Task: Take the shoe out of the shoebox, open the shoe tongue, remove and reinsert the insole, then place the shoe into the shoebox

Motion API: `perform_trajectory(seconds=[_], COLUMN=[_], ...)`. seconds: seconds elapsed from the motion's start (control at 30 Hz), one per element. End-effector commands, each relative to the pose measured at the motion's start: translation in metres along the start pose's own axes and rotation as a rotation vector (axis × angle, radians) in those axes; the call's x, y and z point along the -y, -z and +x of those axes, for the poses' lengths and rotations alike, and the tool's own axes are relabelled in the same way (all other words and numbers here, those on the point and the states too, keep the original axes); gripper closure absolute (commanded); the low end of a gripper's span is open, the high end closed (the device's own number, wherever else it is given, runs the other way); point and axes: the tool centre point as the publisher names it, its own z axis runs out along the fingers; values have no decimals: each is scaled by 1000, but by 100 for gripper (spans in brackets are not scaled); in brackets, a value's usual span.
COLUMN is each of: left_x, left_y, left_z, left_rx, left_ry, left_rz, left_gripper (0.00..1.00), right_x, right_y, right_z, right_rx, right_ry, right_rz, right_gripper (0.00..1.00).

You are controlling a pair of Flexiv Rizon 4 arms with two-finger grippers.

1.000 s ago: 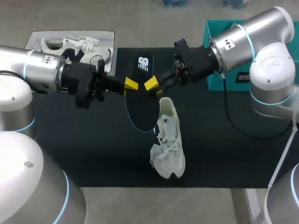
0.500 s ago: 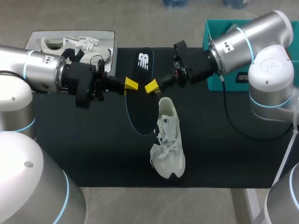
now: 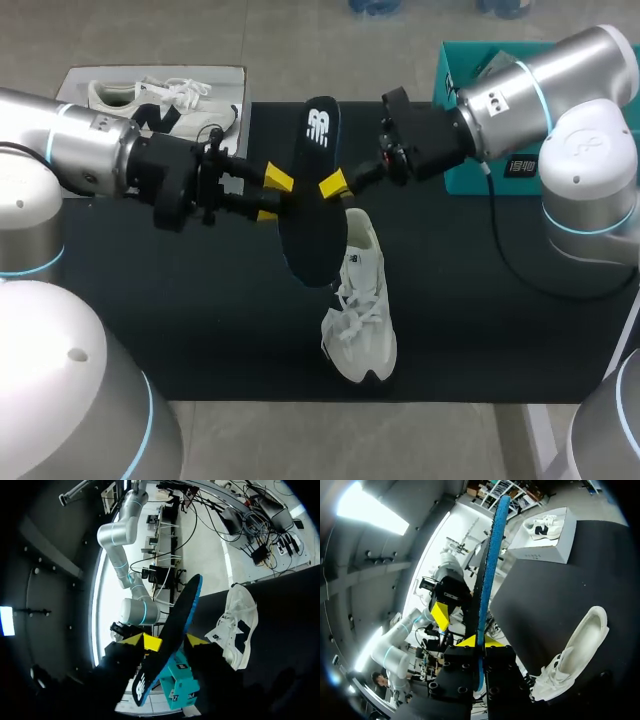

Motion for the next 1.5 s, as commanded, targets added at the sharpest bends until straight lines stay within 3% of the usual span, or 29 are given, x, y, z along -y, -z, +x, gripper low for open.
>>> perform_trajectory(seconds=[0.03,0.27,1.3,1.5], left_x=[10,27,27,20], left_y=[29,53,53,77], left_z=[3,25,25,45], left_rx=[-112,-161,-161,-226], left_ry=[132,266,266,577], left_rz=[60,128,128,-80], left_gripper=[0,0,0,0], right_x=[3,-11,-11,-11], right_y=[14,22,22,22], right_z=[-6,-5,-5,-5], right_rx=[26,53,53,53], right_ry=[2,25,25,25], right_rz=[-21,-11,-11,-11], right_gripper=[100,100,100,100])
